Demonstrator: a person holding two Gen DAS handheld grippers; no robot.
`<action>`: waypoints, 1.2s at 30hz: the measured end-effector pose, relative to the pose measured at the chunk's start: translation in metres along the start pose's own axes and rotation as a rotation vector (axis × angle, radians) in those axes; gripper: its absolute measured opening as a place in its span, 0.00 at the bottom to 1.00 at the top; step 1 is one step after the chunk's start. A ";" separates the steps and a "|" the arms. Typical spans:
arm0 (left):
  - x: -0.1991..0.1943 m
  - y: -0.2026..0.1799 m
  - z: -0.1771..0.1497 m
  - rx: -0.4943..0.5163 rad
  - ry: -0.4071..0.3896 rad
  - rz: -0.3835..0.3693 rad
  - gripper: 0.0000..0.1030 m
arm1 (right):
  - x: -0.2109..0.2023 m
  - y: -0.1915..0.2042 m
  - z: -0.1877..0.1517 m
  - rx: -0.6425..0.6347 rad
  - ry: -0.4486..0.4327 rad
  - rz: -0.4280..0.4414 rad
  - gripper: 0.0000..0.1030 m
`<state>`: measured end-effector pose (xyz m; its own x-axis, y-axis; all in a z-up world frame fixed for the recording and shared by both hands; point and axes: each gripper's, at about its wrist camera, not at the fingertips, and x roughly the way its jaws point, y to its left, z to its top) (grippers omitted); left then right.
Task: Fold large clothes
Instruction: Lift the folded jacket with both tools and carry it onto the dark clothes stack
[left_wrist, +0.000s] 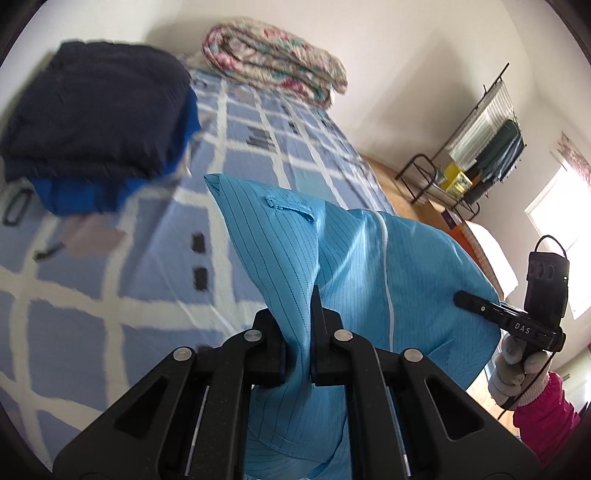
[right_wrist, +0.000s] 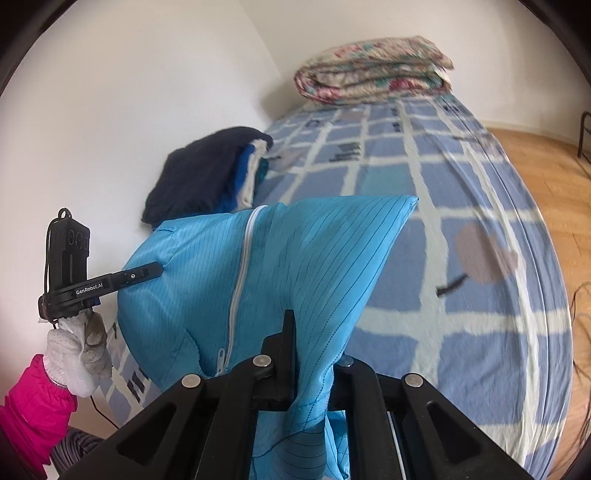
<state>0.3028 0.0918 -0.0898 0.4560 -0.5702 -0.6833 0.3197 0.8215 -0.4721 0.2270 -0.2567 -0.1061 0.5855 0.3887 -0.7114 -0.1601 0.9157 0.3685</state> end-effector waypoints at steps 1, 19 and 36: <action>-0.005 0.002 0.006 0.003 -0.012 0.008 0.06 | 0.001 0.005 0.006 -0.006 -0.005 0.003 0.03; -0.075 0.116 0.220 0.060 -0.299 0.273 0.05 | 0.130 0.116 0.216 -0.192 -0.151 0.079 0.03; 0.070 0.276 0.318 0.114 -0.264 0.890 0.13 | 0.369 0.128 0.296 -0.137 -0.128 0.104 0.14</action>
<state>0.6868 0.2776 -0.0909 0.7416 0.2753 -0.6118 -0.1647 0.9587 0.2317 0.6571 -0.0264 -0.1443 0.6554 0.4733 -0.5886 -0.3261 0.8802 0.3447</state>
